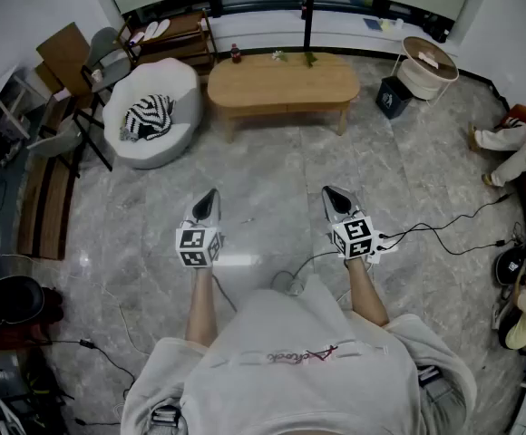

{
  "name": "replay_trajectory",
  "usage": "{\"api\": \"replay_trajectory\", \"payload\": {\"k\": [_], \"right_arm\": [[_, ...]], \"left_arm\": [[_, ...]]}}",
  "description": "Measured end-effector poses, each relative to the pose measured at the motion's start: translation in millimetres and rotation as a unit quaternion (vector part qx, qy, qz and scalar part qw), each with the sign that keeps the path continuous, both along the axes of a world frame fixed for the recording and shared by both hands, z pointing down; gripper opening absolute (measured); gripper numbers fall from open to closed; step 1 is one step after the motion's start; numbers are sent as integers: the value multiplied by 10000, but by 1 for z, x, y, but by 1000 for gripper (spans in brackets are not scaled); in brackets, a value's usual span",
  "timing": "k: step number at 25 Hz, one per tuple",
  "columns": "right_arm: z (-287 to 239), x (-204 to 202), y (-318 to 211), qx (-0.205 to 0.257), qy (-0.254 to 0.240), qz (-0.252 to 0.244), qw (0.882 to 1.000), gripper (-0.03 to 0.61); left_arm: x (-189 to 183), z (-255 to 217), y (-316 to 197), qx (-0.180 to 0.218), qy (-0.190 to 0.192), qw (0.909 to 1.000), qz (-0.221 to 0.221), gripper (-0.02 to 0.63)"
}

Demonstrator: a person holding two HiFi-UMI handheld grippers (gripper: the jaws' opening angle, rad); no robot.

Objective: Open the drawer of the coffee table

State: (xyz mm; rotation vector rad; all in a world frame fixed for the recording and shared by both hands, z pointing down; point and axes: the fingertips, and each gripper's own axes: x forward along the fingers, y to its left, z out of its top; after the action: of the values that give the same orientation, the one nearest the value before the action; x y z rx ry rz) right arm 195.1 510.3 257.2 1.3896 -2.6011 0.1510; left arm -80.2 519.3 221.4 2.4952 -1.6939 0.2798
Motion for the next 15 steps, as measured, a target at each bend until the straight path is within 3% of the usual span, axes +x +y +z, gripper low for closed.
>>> {"api": "replay_trajectory", "payload": {"k": [15], "right_arm": [[7, 32, -8, -45, -129, -53, 9999, 5]], "left_arm": [[40, 9, -3, -141, -59, 9999, 55, -2]]}}
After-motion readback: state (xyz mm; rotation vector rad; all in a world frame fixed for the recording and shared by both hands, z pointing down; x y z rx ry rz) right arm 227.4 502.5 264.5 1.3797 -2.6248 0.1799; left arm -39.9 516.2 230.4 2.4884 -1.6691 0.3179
